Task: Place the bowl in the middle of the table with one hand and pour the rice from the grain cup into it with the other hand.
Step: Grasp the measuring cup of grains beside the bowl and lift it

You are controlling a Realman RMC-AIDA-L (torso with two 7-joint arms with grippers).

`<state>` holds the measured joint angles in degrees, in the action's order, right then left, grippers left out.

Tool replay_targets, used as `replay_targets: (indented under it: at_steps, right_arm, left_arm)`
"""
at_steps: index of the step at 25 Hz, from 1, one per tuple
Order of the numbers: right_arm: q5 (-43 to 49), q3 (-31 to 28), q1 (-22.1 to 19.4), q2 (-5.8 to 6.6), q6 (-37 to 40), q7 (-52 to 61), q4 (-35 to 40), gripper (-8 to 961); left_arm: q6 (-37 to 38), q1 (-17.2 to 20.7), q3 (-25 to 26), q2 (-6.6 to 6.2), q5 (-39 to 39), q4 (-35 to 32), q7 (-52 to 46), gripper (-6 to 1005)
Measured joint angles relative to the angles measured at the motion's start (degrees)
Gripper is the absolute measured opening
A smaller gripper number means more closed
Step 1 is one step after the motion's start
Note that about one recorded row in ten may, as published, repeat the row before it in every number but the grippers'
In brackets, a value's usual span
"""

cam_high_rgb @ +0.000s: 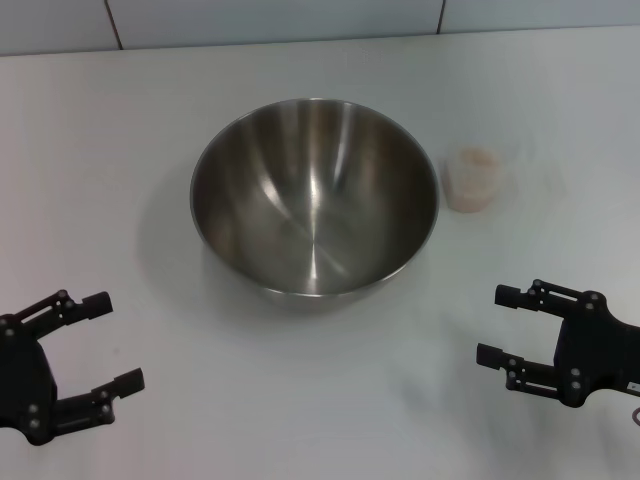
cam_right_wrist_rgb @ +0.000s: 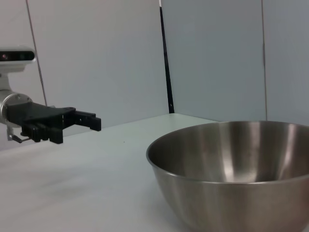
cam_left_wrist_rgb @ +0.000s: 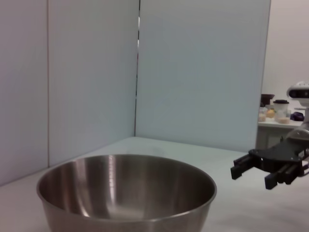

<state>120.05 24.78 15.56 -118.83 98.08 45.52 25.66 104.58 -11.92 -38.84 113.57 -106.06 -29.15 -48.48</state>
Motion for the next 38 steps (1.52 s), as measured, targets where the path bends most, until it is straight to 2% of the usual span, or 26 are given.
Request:
replay_targets:
  at_steps: [7, 38]
  right_arm:
    - [0.01, 0.00, -0.01, 0.00, -0.01, -0.01, 0.04, 722]
    - [-0.16, -0.92, -0.33, -0.13, 0.84, -1.17, -0.09, 722]
  left_arm:
    - [-1.10, -0.30, 0.14, 0.64, -1.55, -0.10, 0.76, 860]
    - [-3.38, -2.35, 0.09, 1.04, -2.05, 0.06, 0.45, 859]
